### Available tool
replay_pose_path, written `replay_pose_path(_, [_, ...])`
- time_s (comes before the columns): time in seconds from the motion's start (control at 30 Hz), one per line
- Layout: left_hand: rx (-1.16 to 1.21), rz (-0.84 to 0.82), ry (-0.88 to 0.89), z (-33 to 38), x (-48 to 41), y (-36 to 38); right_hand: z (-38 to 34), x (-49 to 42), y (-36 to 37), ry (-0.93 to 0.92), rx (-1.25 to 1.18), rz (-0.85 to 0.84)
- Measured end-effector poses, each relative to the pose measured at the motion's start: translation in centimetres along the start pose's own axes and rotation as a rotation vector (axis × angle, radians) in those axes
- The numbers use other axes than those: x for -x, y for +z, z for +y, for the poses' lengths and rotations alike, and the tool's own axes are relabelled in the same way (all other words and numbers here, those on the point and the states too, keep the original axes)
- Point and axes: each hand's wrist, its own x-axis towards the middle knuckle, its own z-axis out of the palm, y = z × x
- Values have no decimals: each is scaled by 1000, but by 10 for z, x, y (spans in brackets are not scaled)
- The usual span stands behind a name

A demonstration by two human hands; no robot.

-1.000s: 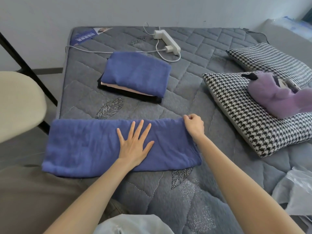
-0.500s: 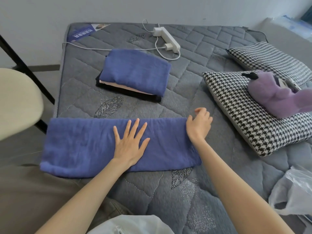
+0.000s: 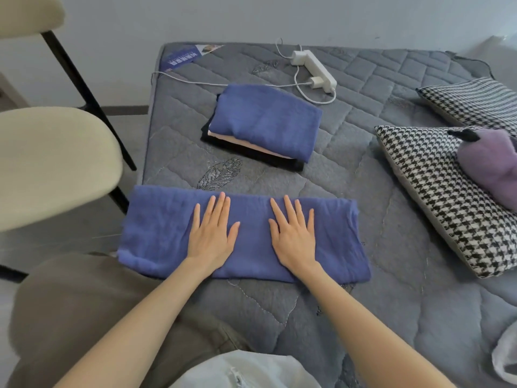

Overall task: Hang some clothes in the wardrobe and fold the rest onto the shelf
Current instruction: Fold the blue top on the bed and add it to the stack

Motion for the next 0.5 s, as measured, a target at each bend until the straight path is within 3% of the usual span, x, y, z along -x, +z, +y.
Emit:
replay_pose_path(0.23, [37,44,-249,-70,-5,-8,49,-8,-14,167,-26,18])
replay_pose_path(0.5, [150,94,-400,-82,-6,-11,55,-11,-15,414,-12,51])
